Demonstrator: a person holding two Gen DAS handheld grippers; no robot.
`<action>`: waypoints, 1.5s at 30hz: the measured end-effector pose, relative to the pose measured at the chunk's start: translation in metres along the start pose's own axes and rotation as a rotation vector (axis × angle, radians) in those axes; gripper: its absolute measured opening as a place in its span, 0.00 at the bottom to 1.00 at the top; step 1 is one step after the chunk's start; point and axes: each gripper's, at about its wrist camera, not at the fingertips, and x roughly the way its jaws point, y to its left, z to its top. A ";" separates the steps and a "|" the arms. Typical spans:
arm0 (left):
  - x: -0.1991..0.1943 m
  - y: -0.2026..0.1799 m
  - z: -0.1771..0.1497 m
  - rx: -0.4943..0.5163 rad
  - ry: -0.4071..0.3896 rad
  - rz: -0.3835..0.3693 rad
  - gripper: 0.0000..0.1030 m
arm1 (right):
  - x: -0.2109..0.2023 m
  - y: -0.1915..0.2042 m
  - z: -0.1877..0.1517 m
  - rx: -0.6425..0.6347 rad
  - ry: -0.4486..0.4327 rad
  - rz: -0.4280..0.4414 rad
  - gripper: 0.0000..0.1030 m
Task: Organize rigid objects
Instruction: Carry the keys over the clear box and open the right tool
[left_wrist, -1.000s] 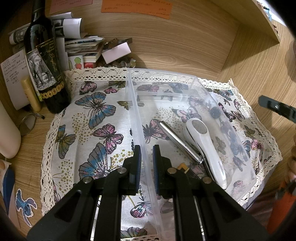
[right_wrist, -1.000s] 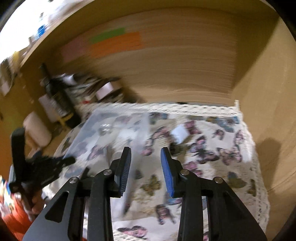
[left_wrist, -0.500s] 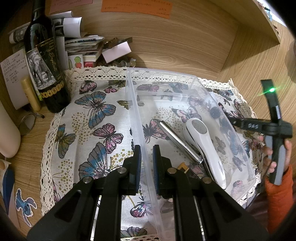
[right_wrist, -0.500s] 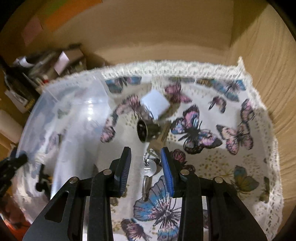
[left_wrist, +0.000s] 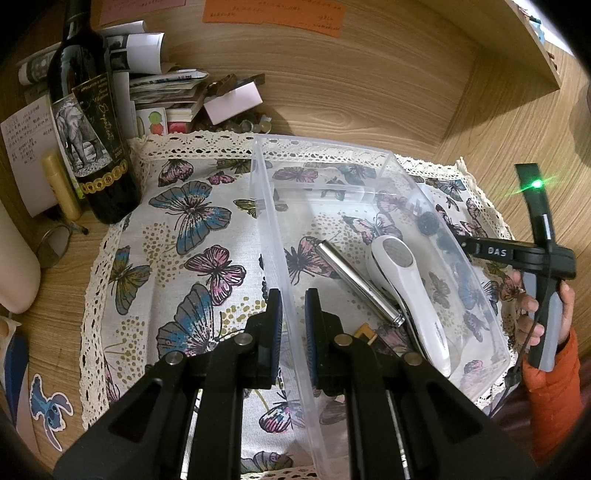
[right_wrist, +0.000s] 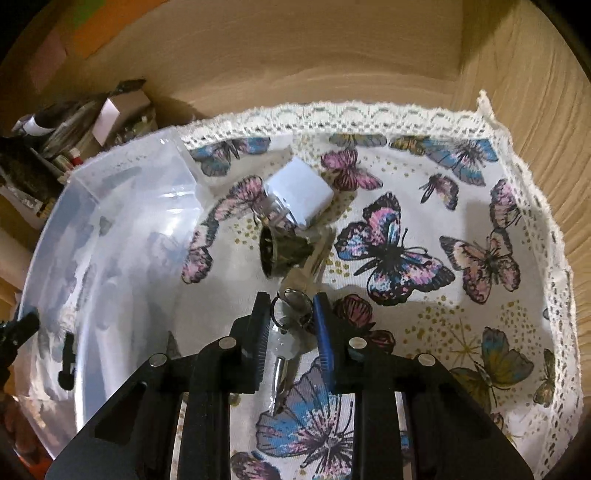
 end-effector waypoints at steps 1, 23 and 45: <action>0.000 0.000 0.000 -0.001 0.000 0.000 0.10 | -0.006 0.002 -0.001 -0.007 -0.015 -0.005 0.21; 0.000 0.000 -0.001 0.001 -0.005 0.000 0.10 | -0.100 0.103 -0.001 -0.266 -0.280 0.089 0.21; 0.000 0.001 -0.001 0.000 -0.005 -0.002 0.10 | -0.043 0.143 -0.001 -0.329 -0.094 0.165 0.23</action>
